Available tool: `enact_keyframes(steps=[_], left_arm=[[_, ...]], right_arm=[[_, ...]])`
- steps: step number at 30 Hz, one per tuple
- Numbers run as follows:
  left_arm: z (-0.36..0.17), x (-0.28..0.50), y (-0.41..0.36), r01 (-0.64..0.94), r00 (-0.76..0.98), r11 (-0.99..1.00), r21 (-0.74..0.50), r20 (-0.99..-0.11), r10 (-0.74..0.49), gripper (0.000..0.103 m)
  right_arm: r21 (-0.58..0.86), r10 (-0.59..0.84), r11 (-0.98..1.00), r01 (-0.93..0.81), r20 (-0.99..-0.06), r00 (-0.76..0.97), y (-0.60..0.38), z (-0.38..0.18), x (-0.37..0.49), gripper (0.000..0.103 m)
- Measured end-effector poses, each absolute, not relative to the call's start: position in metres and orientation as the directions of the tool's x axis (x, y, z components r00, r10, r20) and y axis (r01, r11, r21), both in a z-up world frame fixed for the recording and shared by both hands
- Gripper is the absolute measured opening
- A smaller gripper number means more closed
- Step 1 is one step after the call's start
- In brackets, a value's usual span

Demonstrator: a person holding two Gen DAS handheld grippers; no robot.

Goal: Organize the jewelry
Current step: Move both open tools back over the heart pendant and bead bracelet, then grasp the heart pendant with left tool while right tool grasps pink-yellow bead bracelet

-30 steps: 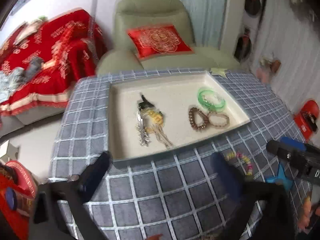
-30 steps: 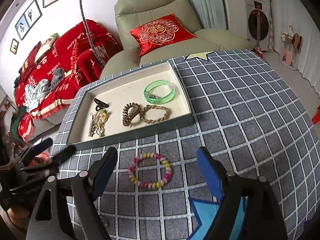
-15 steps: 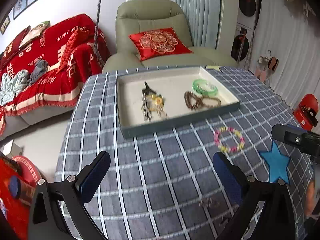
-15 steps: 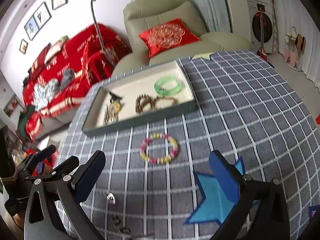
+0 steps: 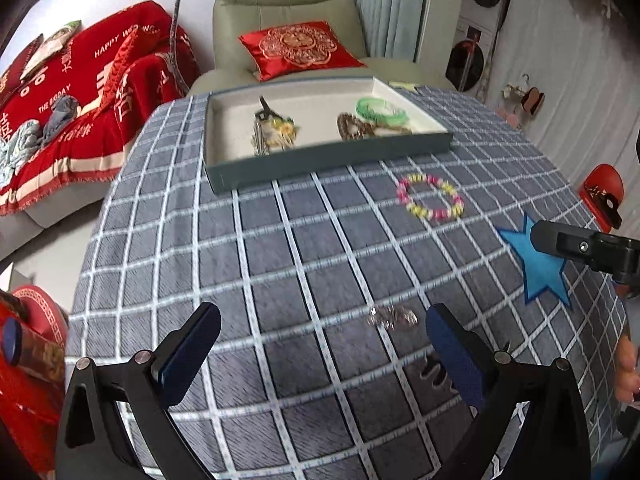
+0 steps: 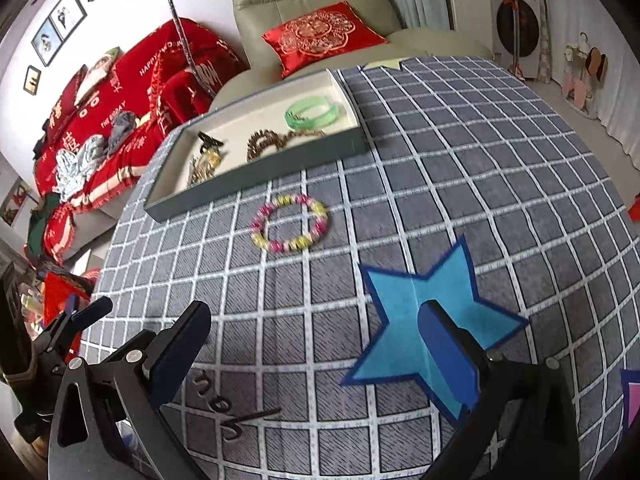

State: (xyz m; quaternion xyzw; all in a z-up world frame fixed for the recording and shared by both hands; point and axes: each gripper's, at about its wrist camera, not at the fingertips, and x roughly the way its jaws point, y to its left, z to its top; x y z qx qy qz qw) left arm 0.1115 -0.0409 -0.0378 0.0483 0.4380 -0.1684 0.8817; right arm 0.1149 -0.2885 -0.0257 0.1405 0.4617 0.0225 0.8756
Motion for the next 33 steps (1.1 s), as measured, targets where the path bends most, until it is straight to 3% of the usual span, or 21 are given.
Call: enact_keyframes(steps=[33], left_arm=[[-0.063, 0.114, -0.075, 0.296, 0.533, 0.955, -0.025, -0.825, -0.187, 0.103]], right_arm=[[0.165, 0.075, 0.978, 0.125, -0.844, 0.53, -0.29, -0.049, 0.176, 0.103]])
